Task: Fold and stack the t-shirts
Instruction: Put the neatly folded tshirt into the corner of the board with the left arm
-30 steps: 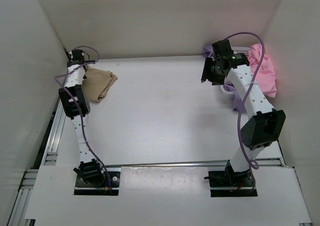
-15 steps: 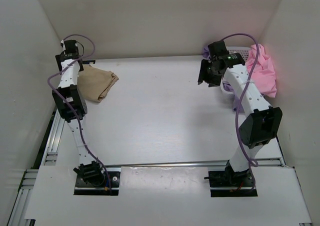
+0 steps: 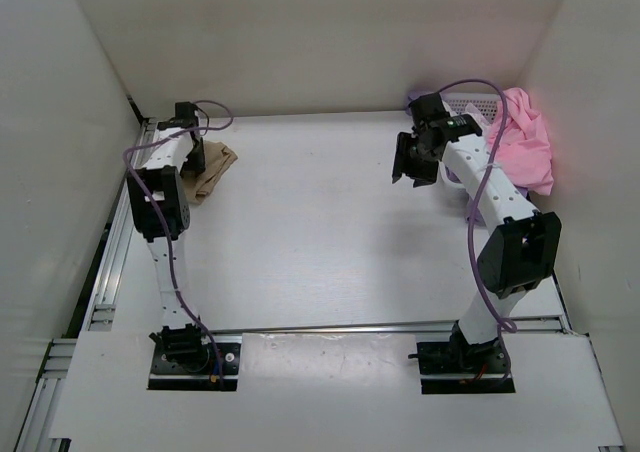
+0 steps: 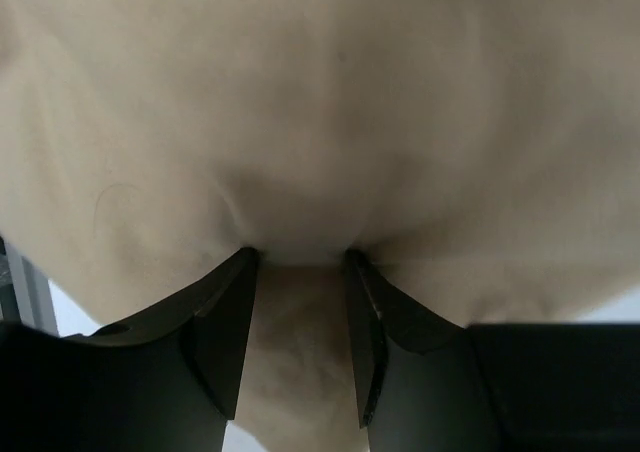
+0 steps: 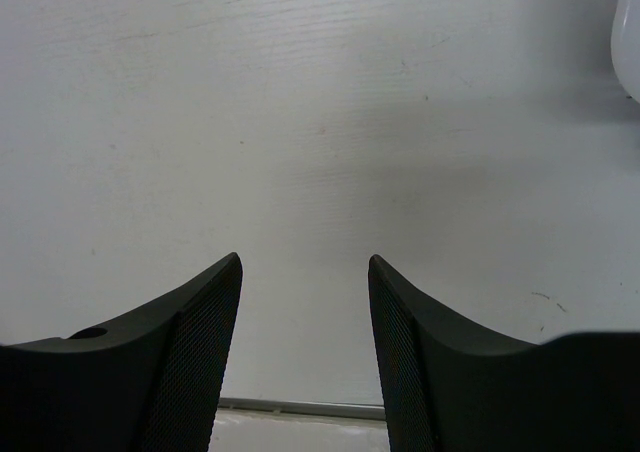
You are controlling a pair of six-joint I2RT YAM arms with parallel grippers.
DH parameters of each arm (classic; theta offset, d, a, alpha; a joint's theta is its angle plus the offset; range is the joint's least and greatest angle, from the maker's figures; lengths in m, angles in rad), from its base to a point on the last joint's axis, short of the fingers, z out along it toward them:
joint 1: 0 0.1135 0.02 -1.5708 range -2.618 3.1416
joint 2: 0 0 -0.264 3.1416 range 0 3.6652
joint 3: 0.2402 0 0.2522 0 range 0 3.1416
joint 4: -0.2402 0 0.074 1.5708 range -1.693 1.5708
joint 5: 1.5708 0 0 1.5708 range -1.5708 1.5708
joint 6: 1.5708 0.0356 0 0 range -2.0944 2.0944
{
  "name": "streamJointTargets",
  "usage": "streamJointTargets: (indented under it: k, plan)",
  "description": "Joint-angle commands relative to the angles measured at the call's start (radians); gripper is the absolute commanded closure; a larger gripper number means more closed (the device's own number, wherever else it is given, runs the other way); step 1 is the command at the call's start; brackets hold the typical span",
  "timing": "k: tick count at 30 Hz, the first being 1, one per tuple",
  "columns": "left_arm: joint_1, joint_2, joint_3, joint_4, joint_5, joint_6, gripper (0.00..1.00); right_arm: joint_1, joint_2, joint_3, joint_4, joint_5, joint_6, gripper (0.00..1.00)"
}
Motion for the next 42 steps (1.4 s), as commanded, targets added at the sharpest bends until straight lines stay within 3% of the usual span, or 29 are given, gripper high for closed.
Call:
streamJointTargets:
  k: [1,9,19,23,29,33,34,37,42]
  plan:
    - [0.021,0.008,0.056,-0.072,0.016,-0.003,0.48,-0.002,-0.046,-0.014,0.010,-0.015,0.001,0.42]
    - [0.000,0.166,0.186,-0.052,0.039,-0.003,0.43,-0.002,0.014,0.026,0.010,-0.015,0.001,0.42]
    - [0.000,0.307,0.355,0.124,-0.022,-0.003,0.41,-0.002,0.070,0.080,-0.018,0.007,-0.017,0.42]
    - [0.000,0.350,0.424,0.156,-0.032,-0.003,0.33,-0.002,0.092,0.100,-0.027,0.016,-0.026,0.42]
    - [-0.009,0.361,0.448,0.239,-0.021,-0.003,0.21,-0.002,0.092,0.121,-0.036,0.025,-0.026,0.42]
    - [-0.019,0.361,0.471,0.285,-0.100,-0.003,0.16,-0.002,0.071,0.153,-0.048,0.036,-0.026,0.42]
    - [-0.019,0.361,0.459,0.285,-0.111,-0.003,0.10,-0.002,0.057,0.164,-0.048,0.036,-0.026,0.42]
    - [-0.019,0.311,0.433,0.296,-0.153,-0.003,0.01,-0.042,0.029,0.207,-0.038,0.045,-0.016,0.42]
    - [-0.019,0.144,0.375,0.296,-0.211,-0.003,0.01,-0.185,0.032,0.299,-0.016,0.119,-0.016,0.32]
